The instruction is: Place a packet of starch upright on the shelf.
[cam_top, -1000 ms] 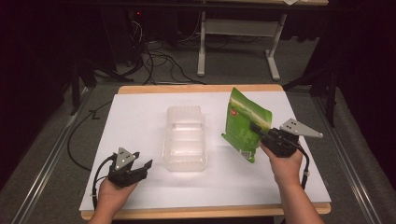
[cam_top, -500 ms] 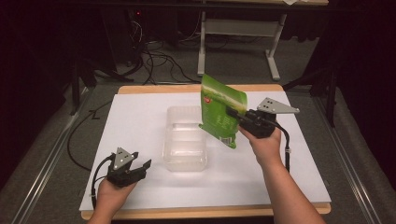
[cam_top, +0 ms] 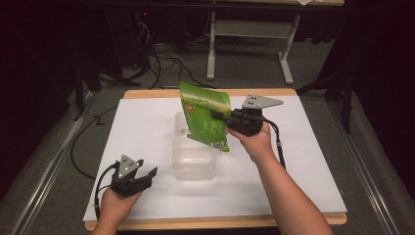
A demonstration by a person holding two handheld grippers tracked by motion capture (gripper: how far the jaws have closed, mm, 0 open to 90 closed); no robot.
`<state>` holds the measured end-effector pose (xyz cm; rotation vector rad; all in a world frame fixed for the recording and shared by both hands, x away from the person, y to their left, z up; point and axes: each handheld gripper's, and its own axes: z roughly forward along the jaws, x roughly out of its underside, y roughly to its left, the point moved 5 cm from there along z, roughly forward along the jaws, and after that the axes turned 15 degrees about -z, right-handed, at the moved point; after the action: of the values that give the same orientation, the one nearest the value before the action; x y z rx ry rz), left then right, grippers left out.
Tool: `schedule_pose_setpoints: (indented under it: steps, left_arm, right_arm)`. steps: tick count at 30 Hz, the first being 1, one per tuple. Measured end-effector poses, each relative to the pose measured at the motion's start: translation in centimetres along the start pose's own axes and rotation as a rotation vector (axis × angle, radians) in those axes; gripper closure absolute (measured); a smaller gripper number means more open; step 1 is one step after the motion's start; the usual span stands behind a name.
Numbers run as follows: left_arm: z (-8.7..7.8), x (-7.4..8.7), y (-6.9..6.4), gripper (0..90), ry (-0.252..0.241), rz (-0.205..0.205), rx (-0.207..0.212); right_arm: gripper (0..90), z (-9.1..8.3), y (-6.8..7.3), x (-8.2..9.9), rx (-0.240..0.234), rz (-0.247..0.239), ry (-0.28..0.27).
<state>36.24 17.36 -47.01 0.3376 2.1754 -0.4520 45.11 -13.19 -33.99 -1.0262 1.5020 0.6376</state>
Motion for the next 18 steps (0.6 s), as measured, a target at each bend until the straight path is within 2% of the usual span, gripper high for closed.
schedule_pose_setpoints:
  steps: [2, 12, 18]
  left_arm:
    - [0.0, 0.0, 0.0, 41.2, 0.000, -0.003, -0.003]
    - [-0.1, 0.2, 0.2, 41.2, 0.001, -0.005, -0.008]
    - [-0.2, 0.2, 0.3, 41.2, 0.001, -0.010, -0.009]
  right_arm:
    - [89.2, 0.7, 0.1, 0.0, -0.030, 0.001, -0.002]
    - [89.2, 3.1, 0.9, -0.3, -0.103, -0.011, 0.003]
    - [89.1, 4.8, 0.4, 0.2, -0.105, -0.007, 0.040]
